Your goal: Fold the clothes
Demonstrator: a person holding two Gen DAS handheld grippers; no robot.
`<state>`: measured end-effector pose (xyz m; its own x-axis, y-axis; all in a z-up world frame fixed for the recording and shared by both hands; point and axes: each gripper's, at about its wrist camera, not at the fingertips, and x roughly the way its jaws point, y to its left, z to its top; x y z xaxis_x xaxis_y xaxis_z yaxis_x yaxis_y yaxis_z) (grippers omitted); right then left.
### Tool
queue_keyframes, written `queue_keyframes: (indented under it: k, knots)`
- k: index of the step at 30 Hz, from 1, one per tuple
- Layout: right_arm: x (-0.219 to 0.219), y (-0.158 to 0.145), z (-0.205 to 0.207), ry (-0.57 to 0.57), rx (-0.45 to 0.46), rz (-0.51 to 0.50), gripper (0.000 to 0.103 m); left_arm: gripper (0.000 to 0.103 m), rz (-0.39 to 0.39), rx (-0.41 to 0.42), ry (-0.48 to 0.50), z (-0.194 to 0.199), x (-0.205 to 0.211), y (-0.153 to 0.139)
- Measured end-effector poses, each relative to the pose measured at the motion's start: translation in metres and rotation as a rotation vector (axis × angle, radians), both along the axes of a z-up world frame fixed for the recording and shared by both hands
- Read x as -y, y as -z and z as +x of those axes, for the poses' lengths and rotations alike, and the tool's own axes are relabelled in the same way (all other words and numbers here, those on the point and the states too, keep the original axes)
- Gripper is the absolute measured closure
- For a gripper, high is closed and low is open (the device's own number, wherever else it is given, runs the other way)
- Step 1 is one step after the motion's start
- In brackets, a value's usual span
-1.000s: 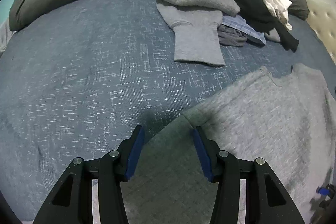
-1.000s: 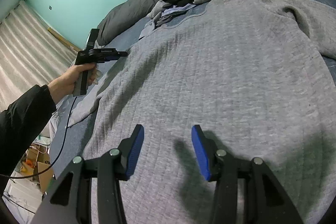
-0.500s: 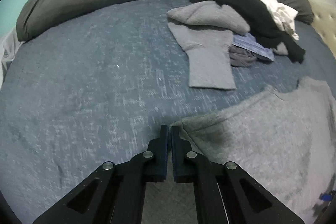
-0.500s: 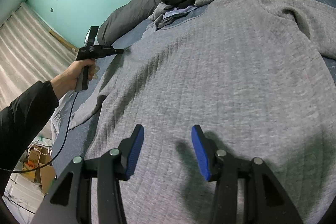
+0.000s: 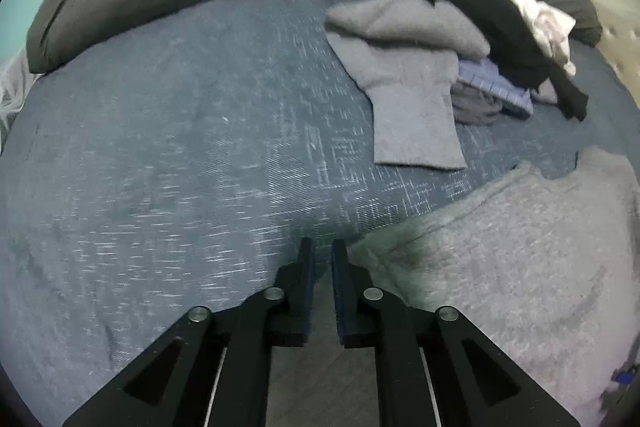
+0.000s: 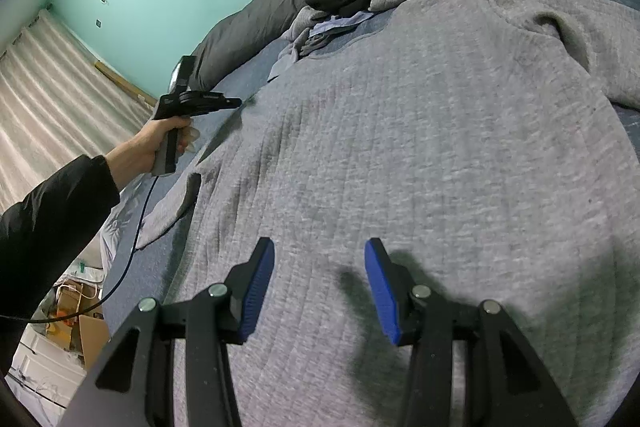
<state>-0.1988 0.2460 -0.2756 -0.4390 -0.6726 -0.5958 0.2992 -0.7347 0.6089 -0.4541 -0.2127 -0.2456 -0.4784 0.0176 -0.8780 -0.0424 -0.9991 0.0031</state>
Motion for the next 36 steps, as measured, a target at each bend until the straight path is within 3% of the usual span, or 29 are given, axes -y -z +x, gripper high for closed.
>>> queue_keyframes:
  k: [1,3,13,14,17,19,25,30,36]
  knots:
    - [0.000,-0.001,0.000,0.000,-0.002,-0.002,0.055,0.085,0.003,-0.002,0.006,0.003,0.002,-0.002]
    - [0.001,-0.004,0.000,-0.002,-0.009,-0.004,0.055,0.057,0.008,0.002,0.028,0.008,0.002,-0.002]
    - [0.001,-0.004,-0.001,-0.008,-0.010,-0.006,0.055,0.056,-0.025,-0.001,0.093,0.002,-0.018,0.013]
    - [0.000,-0.003,-0.002,-0.007,-0.007,-0.006,0.055,0.058,-0.028,0.016,0.098,0.000,-0.020,0.017]
    - [-0.001,0.001,-0.002,-0.004,0.004,-0.006,0.055,0.094,-0.062,0.043,0.113,-0.003,-0.026,0.023]
    - [-0.002,0.002,-0.003,-0.003,0.008,-0.009,0.055,0.100,-0.101,0.037,0.120,-0.004,-0.029,0.021]
    - [-0.004,0.001,-0.002,-0.002,0.006,-0.014,0.055,0.100,-0.156,-0.013,0.068,-0.011,-0.023,0.000]
    - [-0.006,0.001,-0.003,-0.006,0.007,-0.012,0.055,0.100,-0.155,0.005,0.036,-0.022,-0.022,0.011]
    - [-0.010,0.004,-0.007,0.002,0.016,-0.018,0.055,0.093,-0.077,0.021,-0.006,-0.021,-0.013,0.021]
